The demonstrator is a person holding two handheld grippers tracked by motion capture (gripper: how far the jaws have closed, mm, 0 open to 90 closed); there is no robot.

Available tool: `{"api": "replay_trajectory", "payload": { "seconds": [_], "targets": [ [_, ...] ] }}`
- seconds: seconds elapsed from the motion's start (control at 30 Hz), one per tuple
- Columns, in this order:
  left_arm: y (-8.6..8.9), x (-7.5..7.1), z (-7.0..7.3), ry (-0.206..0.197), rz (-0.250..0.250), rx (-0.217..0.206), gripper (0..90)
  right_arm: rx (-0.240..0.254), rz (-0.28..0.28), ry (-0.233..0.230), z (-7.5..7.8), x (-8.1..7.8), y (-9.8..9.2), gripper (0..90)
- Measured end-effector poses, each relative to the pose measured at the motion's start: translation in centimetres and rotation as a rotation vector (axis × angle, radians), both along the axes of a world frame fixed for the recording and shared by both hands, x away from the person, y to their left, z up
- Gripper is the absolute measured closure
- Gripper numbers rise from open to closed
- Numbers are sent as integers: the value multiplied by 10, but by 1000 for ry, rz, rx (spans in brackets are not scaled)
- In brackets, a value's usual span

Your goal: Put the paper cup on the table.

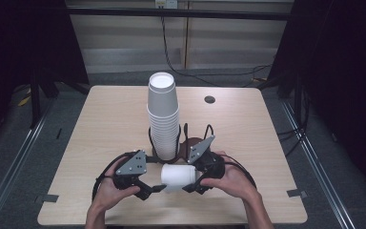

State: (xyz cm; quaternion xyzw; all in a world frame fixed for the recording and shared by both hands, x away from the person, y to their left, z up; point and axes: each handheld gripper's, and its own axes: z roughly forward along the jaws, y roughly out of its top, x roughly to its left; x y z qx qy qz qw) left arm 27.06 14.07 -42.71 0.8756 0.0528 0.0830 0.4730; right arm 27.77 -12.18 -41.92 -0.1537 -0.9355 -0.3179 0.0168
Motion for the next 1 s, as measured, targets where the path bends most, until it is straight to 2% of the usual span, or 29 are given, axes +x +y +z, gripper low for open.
{"api": "replay_trajectory", "payload": {
  "seconds": [0.07, 0.13, 0.33, 0.47, 0.57, 0.63, 0.7, 0.8, 0.87, 1.0],
  "targets": [
    [3, 0, -2, 4, 15, -16, 159, 2, -14, -5, 0, -1, -3, 228],
    [7, 0, -5, 22, 25, -41, 158, 35, -28, -9, 1, -2, -7, 228],
    [16, 0, -14, 47, 46, -86, 158, 79, -75, -13, -2, -3, -15, 227],
    [15, -1, -14, 36, 56, -59, 159, 137, -115, -18, -4, -1, -19, 227],
    [17, -2, -15, 51, 59, -105, 158, 180, -128, -15, -6, -2, -21, 227],
    [18, -2, -15, 46, 55, -103, 158, 193, -136, -18, -9, -2, -22, 226],
    [17, -3, -18, 56, 59, -122, 157, 214, -140, -19, -10, -3, -22, 226],
    [16, -2, -20, 59, 63, -103, 158, 238, -139, -39, -10, -4, -22, 227],
    [15, -3, -20, 59, 62, -103, 157, 251, -143, -33, -11, -5, -22, 227],
    [15, -5, -22, 56, 59, -137, 157, 295, -153, -29, -14, -5, -24, 227]
  ]
}}
